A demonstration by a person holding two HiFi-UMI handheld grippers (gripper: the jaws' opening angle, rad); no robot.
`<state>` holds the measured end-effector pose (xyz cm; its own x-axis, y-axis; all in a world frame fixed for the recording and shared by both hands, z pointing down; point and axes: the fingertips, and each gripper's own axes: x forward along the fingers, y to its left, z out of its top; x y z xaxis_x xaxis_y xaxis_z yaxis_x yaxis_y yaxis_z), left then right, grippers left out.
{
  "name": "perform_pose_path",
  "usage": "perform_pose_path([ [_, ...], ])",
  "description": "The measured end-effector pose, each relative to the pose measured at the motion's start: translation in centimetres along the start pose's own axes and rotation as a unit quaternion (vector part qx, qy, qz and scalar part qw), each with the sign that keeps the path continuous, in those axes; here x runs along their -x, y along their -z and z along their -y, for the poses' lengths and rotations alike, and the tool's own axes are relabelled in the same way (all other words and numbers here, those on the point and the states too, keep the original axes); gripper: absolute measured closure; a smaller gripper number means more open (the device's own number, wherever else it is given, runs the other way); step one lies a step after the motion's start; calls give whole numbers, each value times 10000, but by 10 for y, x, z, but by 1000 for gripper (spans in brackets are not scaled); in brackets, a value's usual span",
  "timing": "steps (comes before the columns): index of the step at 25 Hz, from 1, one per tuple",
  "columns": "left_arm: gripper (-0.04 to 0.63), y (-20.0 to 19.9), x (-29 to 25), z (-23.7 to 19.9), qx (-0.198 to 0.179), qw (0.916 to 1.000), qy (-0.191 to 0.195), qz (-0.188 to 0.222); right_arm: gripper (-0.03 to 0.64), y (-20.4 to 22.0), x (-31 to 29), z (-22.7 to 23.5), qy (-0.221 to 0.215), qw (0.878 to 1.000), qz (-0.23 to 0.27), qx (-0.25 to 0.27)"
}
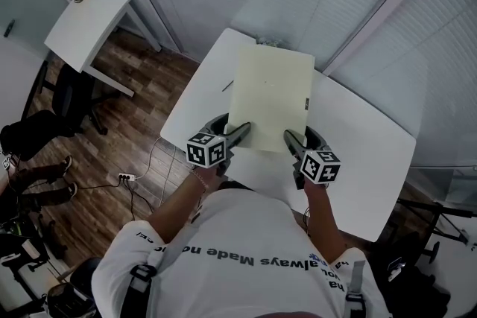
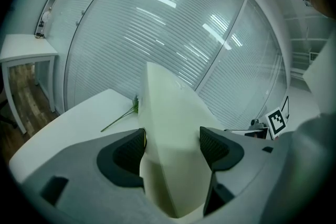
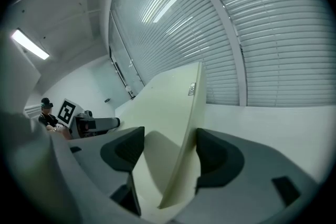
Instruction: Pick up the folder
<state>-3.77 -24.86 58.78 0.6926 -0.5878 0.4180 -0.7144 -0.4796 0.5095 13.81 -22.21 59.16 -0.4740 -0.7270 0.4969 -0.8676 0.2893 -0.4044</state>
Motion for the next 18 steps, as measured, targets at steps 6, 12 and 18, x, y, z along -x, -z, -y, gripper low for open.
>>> perform_pose_path([
  [6,270,-20,12,15,-94,9997,26,232,308,-22,16,-11,-36,9996,245,150],
  [12,270,-42,25,32,-219,9986,31,481,308,-45,32,-23,-45,9984,487,293],
  [18,270,-66,38,50,-365,9964,93,760,308,-71,51,-37,-29,9959,765,486],
])
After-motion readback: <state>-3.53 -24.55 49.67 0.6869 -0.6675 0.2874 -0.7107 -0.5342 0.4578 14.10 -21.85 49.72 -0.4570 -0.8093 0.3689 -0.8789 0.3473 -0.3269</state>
